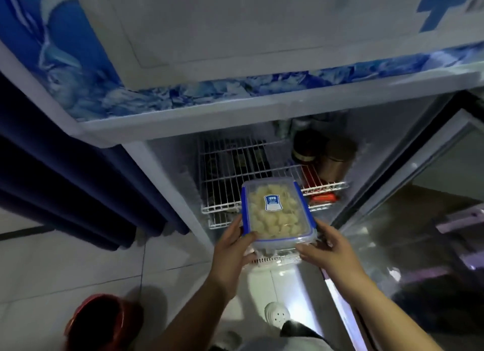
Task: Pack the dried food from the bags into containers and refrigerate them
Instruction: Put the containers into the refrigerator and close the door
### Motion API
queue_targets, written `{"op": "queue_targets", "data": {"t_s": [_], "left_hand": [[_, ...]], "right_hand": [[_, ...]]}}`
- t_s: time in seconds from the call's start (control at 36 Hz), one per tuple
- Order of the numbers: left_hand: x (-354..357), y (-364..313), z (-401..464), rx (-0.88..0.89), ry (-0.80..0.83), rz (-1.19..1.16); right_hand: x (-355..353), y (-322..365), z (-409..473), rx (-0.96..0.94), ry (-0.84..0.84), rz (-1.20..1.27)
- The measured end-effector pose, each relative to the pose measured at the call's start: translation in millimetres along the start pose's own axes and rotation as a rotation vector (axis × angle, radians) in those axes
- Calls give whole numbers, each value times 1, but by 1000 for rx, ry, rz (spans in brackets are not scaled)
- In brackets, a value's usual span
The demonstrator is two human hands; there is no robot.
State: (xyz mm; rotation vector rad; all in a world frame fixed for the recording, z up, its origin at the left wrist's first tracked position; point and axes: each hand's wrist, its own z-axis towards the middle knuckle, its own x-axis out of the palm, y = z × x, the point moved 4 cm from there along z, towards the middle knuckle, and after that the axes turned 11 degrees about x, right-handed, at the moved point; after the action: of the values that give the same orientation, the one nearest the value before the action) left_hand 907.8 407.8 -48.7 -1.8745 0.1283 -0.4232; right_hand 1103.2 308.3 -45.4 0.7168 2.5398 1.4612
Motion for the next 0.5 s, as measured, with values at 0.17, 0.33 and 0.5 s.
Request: {"op": "queue_targets", "data": {"t_s": [0.17, 0.33, 0.5], "left_hand": [[29, 15, 50, -40, -99, 1], [49, 18, 80, 29, -7, 64], [50, 25, 96, 191, 23, 214]], "right_hand": [[-22, 9, 63, -10, -18, -30], [-28, 18, 97, -96, 4, -169], [-32, 20, 120, -153, -41, -439]]}}
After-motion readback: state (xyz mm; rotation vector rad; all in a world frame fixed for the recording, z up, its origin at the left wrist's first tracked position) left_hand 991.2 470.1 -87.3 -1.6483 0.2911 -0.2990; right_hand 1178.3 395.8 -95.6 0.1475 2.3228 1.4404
